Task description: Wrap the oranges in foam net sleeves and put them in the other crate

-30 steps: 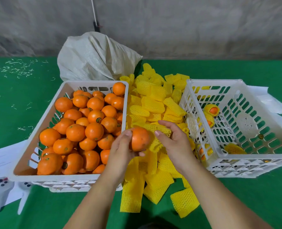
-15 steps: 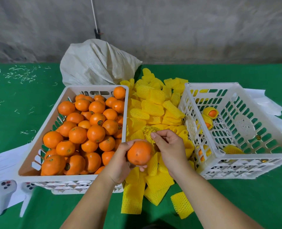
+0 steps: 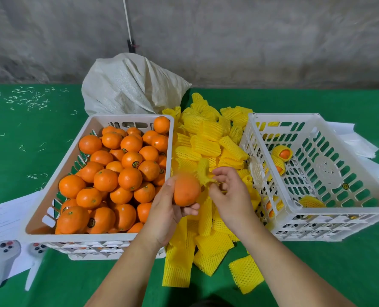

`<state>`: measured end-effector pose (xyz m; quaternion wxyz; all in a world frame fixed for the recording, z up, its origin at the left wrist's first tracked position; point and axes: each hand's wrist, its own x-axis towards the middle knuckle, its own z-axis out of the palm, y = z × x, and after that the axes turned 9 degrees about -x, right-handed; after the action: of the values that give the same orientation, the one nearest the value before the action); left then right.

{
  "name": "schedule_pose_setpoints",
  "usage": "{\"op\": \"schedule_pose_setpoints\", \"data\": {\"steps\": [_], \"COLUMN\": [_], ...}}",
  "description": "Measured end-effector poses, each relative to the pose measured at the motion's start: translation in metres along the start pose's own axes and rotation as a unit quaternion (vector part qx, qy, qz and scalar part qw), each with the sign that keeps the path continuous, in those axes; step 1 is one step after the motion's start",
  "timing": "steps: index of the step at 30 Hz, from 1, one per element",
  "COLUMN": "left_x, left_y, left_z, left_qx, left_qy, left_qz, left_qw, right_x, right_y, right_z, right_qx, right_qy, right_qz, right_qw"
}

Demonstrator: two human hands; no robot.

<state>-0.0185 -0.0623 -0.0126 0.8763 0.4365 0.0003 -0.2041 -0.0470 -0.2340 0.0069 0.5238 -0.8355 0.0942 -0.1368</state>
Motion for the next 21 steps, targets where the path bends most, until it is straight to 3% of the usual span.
{"op": "schedule_pose_setpoints", "data": {"steps": [2,5,9,13,17,21], "left_x": [0.000,-0.002,-0.002,-0.002,0.000,0.002], "left_y": [0.002,0.003,-0.002,-0.005,-0.005,-0.006], "left_z": [0.000,0.000,-0.003,-0.003,-0.003,-0.001], "left_qx": [-0.009,-0.026,0.035,0.057,0.045,0.014], "left_qy": [-0.006,-0.018,-0.039,-0.054,-0.019,-0.001], "left_qz": [0.005,-0.008,-0.013,-0.010,-0.008,0.019], "left_qw": [1.000,0.999,0.999,0.997,0.999,1.000], "right_x": [-0.003,-0.004,-0.001,0.003,0.001,-0.009], "right_y": [-0.001,-0.005,-0.010,-0.016,-0.024,-0.030], "right_z": [0.007,0.012,0.011,0.004,-0.007,-0.007], "right_qx": [-0.066,-0.077,-0.095,-0.090,-0.078,-0.142], "right_qy": [-0.022,0.007,0.040,-0.004,-0.047,-0.025], "right_qz": [-0.030,-0.039,-0.030,-0.042,-0.113,-0.192], "right_qw": [0.997,0.996,0.994,0.995,0.989,0.971]}}
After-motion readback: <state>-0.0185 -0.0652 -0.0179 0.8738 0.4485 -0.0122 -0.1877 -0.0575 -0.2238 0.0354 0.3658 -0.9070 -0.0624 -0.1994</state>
